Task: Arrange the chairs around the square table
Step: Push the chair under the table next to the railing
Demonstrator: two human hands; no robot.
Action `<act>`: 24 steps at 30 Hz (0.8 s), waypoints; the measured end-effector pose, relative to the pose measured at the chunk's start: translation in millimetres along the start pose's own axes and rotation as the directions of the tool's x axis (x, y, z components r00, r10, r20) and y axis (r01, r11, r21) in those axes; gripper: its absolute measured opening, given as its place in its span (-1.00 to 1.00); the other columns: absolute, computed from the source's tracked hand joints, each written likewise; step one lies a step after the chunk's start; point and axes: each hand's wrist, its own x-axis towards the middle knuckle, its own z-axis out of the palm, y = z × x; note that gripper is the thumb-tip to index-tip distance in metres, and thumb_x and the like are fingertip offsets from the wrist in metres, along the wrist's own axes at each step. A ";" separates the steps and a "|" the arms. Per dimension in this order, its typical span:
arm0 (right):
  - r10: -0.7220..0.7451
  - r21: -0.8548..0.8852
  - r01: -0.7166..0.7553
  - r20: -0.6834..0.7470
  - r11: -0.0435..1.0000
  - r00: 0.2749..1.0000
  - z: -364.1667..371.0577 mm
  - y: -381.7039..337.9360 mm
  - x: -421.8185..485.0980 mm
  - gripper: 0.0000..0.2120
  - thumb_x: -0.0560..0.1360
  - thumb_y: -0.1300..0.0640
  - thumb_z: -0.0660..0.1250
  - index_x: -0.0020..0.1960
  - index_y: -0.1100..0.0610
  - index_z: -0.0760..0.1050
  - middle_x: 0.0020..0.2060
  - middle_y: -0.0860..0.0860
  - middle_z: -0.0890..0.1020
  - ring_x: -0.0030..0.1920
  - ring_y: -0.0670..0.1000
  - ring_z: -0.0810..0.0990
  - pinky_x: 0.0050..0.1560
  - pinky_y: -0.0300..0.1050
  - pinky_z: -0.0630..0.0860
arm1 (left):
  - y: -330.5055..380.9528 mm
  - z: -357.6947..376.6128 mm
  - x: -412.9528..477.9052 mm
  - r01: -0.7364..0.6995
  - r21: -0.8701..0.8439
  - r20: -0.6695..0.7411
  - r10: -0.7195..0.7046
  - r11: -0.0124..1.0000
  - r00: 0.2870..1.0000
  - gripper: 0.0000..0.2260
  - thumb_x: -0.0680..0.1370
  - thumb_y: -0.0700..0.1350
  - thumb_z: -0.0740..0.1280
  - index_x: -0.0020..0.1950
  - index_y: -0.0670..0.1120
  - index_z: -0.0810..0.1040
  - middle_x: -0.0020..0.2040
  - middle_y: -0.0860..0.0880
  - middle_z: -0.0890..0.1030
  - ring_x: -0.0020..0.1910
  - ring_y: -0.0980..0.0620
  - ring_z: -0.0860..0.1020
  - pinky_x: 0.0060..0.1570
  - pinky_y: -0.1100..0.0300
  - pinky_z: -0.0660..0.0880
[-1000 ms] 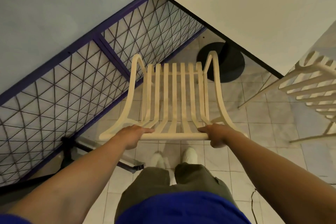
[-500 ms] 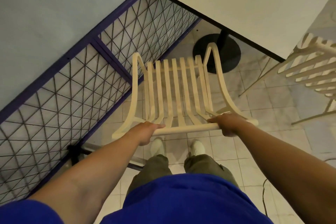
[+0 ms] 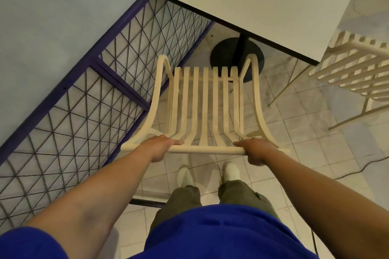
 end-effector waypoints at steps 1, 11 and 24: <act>0.009 0.019 -0.009 -0.003 1.000 1.000 1.0 -3.9 0.5 -0.31 0.51 0.26 0.34 0.52 -0.18 0.24 0.21 0.01 0.57 0.10 0.05 0.58 0.16 0.02 0.56 | -5.5 -3.3 2.2 -0.008 0.006 0.005 0.008 1.000 1.000 -0.21 0.57 -0.37 0.23 0.54 0.39 0.14 0.20 -0.08 0.49 0.02 -0.09 0.53 0.02 -0.01 0.52; 0.073 0.113 -0.070 -0.018 0.991 0.997 -2.8 -37.1 9.1 -0.33 0.51 0.28 0.31 0.52 -0.15 0.25 0.18 0.03 0.57 0.07 0.05 0.58 0.14 -0.02 0.56 | -47.4 -41.7 24.8 -0.088 0.101 0.041 0.084 0.991 0.996 -0.21 0.55 -0.38 0.22 0.54 0.38 0.18 0.26 -0.07 0.49 0.08 -0.10 0.53 0.05 0.00 0.51; 0.029 0.253 -0.020 -0.033 0.967 0.999 -7.7 -41.5 16.5 -0.54 0.46 0.03 0.36 0.35 -0.12 0.42 0.08 -0.04 0.59 0.01 0.01 0.57 0.12 0.01 0.54 | -59.3 -60.9 29.4 -0.113 0.103 0.061 0.107 0.988 0.992 -0.26 0.56 -0.29 0.27 0.54 0.39 0.18 0.34 -0.03 0.45 0.04 0.01 0.46 0.01 0.14 0.41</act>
